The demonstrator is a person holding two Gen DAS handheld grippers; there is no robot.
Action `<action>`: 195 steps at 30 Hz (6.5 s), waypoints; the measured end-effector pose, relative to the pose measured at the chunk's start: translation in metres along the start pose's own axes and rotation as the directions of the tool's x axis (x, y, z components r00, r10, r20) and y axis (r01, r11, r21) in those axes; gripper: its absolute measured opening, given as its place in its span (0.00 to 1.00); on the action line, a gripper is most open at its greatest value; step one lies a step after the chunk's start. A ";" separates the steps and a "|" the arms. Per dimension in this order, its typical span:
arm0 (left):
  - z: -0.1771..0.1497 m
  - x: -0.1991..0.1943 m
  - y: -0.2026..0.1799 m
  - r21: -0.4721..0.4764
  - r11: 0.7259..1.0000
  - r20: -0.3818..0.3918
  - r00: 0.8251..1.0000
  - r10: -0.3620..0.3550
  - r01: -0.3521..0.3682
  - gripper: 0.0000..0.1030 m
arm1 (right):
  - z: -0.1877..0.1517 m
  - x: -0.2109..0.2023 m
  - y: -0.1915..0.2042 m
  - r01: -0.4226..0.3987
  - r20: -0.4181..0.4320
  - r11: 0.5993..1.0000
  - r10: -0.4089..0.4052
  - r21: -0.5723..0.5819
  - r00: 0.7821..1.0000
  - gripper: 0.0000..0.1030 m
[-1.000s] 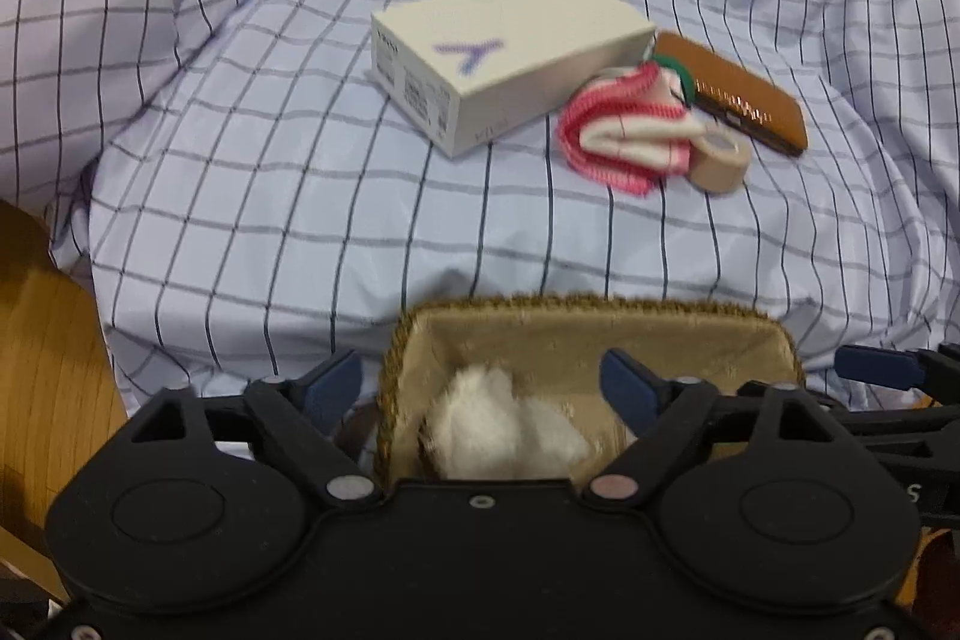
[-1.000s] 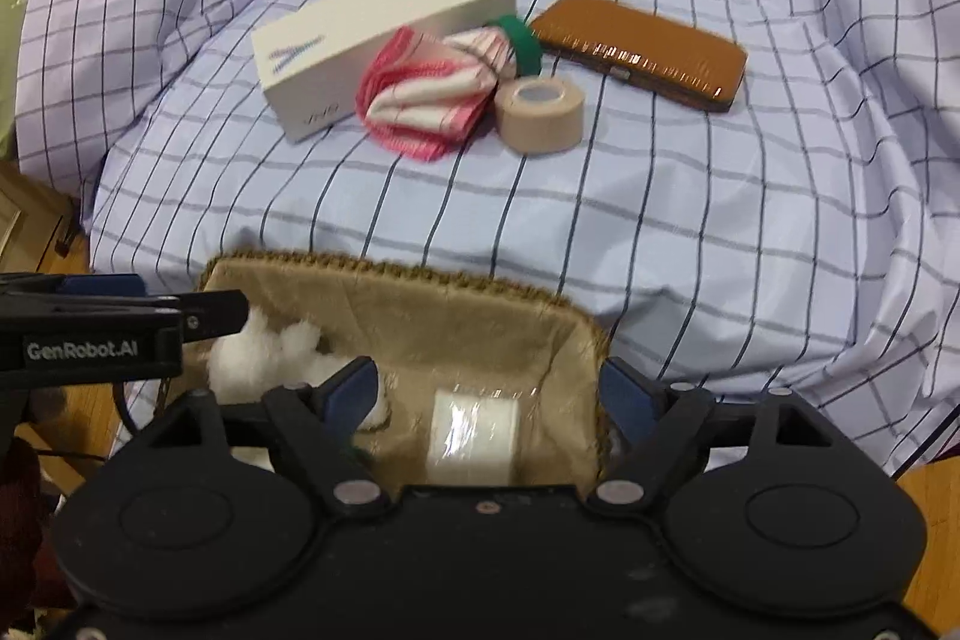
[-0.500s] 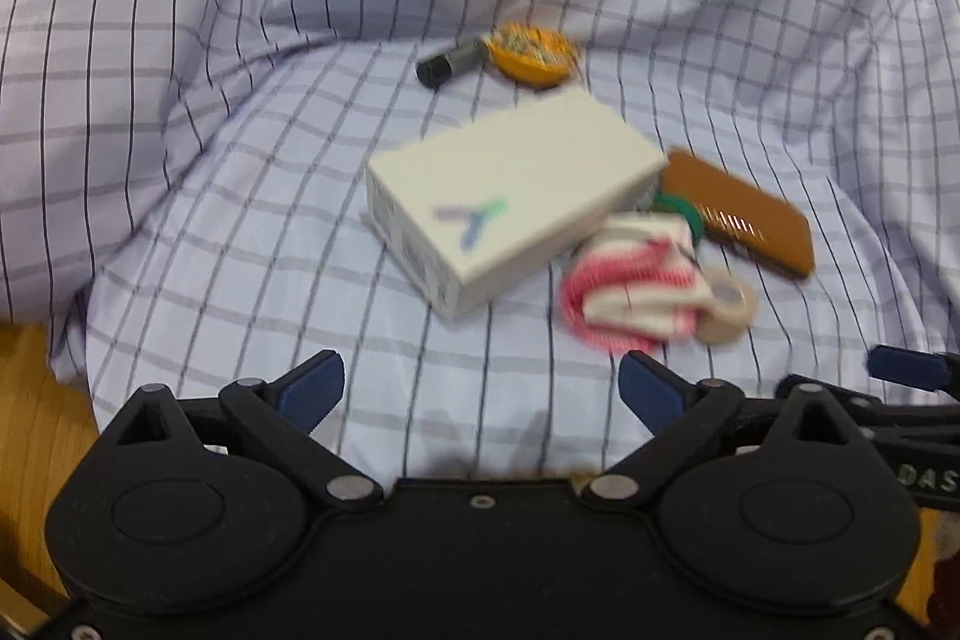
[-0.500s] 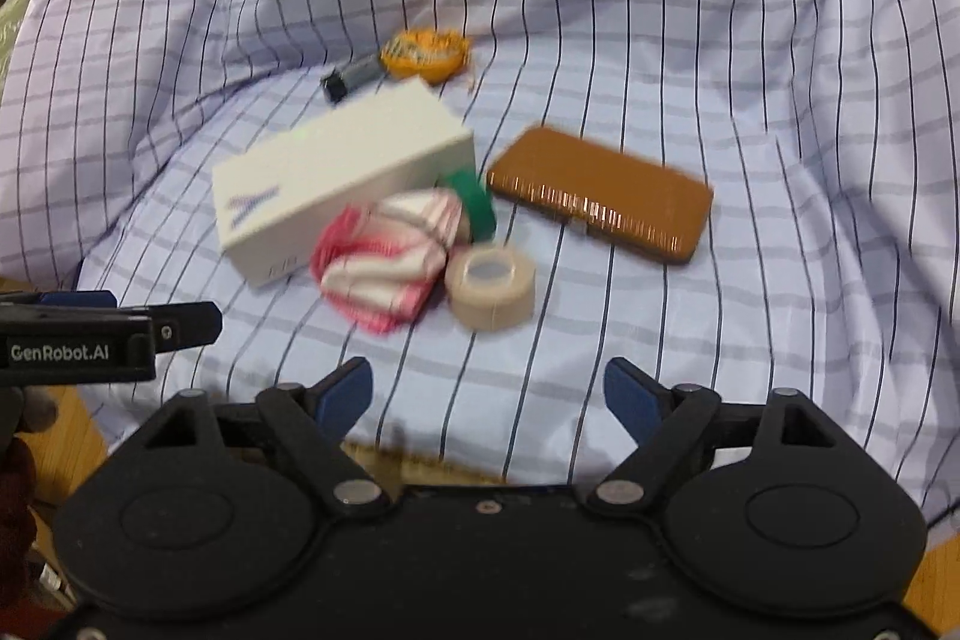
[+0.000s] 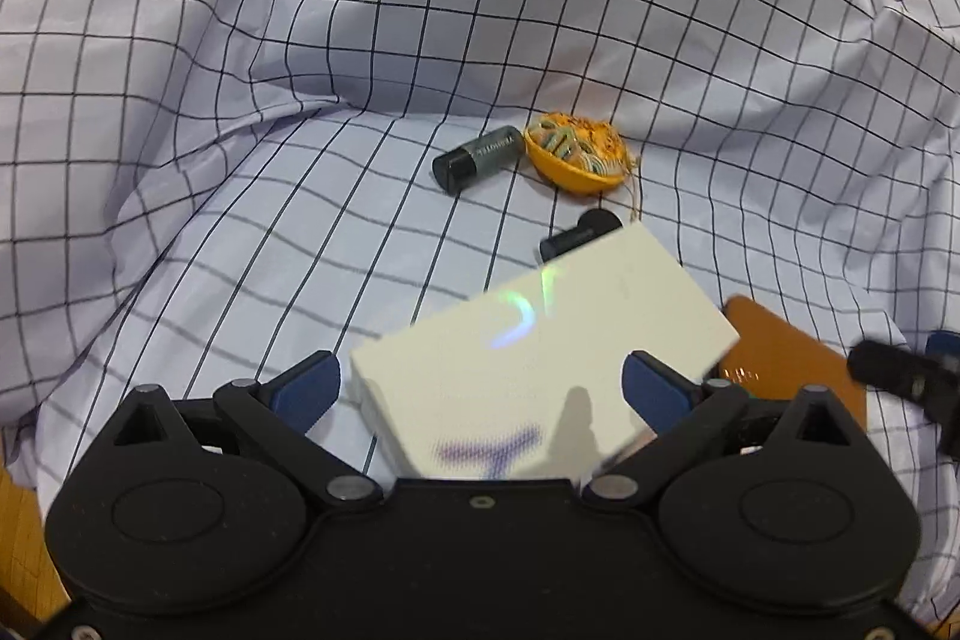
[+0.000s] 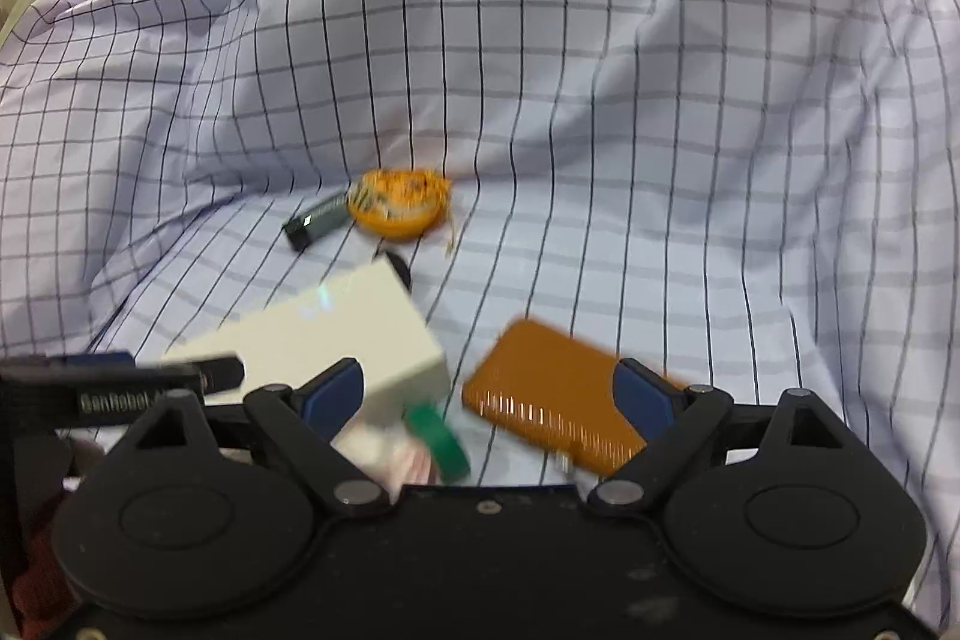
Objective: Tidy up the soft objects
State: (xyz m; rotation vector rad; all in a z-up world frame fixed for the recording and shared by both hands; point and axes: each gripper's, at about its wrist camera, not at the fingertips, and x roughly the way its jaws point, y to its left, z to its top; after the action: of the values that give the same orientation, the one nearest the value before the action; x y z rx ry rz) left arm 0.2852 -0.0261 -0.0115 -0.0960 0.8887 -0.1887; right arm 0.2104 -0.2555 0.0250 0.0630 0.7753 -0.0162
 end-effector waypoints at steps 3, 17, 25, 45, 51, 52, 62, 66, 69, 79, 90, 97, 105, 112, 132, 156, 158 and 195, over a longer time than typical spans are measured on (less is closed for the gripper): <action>0.003 0.005 0.000 0.002 1.000 0.005 1.000 -0.001 0.001 0.94 | 0.026 0.018 0.005 0.000 0.008 1.000 0.001 -0.024 1.000 0.89; 0.007 0.008 0.014 0.005 1.000 0.019 1.000 -0.008 0.007 0.95 | 0.082 0.131 0.075 -0.025 -0.111 0.979 0.003 -0.203 0.994 0.91; 0.007 0.011 0.025 -0.004 0.999 0.007 0.999 -0.032 0.032 0.94 | 0.082 0.178 0.104 -0.034 -0.187 0.951 -0.025 -0.307 0.982 0.91; 0.005 0.010 0.030 -0.003 0.997 0.021 0.996 -0.082 0.082 0.94 | 0.080 0.234 0.084 -0.145 -0.361 0.971 0.068 -0.192 0.930 0.53; 0.006 0.009 0.033 -0.026 0.995 0.019 0.995 -0.096 0.096 0.94 | 0.087 0.232 0.056 -0.069 -0.321 0.990 0.026 -0.124 0.947 0.54; 0.007 0.009 0.034 -0.035 0.994 0.018 0.995 -0.102 0.103 0.94 | 0.089 0.231 0.048 -0.050 -0.312 0.993 0.014 -0.106 0.950 0.54; 0.049 0.014 0.032 -0.021 0.996 -0.006 0.997 -0.083 0.083 0.96 | 0.082 0.218 -0.026 0.158 -0.247 0.988 -0.152 0.004 0.957 0.54; 0.083 0.027 0.016 0.018 0.996 -0.020 0.996 -0.083 0.084 0.96 | 0.070 0.204 -0.044 0.168 -0.214 0.985 -0.158 0.030 0.964 0.54; 0.108 0.042 0.000 0.041 0.993 -0.036 0.993 -0.108 0.110 0.96 | 0.060 0.193 -0.050 0.167 -0.182 0.985 -0.159 0.031 0.970 0.54; 0.140 0.109 -0.062 0.188 0.982 -0.025 1.000 -0.009 0.013 0.96 | 0.041 0.147 -0.055 0.111 -0.103 0.992 -0.104 0.062 0.989 0.54; 0.136 0.165 -0.086 0.272 0.962 -0.117 0.992 0.050 -0.017 0.96 | 0.026 0.121 -0.056 0.094 -0.077 0.994 -0.090 0.051 0.993 0.54; 0.132 0.184 -0.085 0.286 0.957 -0.125 0.989 0.085 -0.046 0.92 | 0.016 0.114 -0.056 0.104 -0.077 0.994 -0.101 0.030 0.992 0.54; 0.131 0.184 -0.103 0.321 0.946 -0.101 0.992 0.076 -0.040 0.67 | 0.004 0.108 -0.066 0.158 -0.099 0.986 -0.152 0.053 0.983 0.54; 0.135 0.161 -0.120 0.285 0.958 -0.050 0.998 0.037 -0.022 0.65 | -0.006 0.091 -0.084 0.233 -0.099 0.970 -0.225 0.070 0.969 0.54; 0.072 0.089 -0.293 0.415 0.838 -0.202 0.934 -0.295 0.354 0.66 | -0.056 0.018 -0.134 0.340 -0.128 0.918 -0.319 0.204 0.939 0.54; -0.042 -0.006 -0.241 0.388 0.755 -0.438 0.827 -0.354 0.529 0.66 | -0.155 -0.080 -0.100 0.311 -0.224 0.926 -0.263 0.215 0.938 0.55; -0.053 -0.016 -0.223 0.392 0.762 -0.422 0.837 -0.349 0.515 0.66 | -0.161 -0.084 -0.087 0.302 -0.229 0.934 -0.257 0.192 0.939 0.55; -0.152 -0.092 -0.030 0.229 0.951 -0.262 0.954 -0.146 0.208 0.66 | -0.177 -0.078 0.018 0.122 -0.300 0.992 -0.105 0.039 0.948 0.53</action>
State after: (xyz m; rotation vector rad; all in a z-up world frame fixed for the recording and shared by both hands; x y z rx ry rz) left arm 0.1068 -0.0372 -0.0318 0.0890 1.0921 -0.4908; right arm 0.0316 -0.2272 -0.0453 0.0764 1.0798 -0.1411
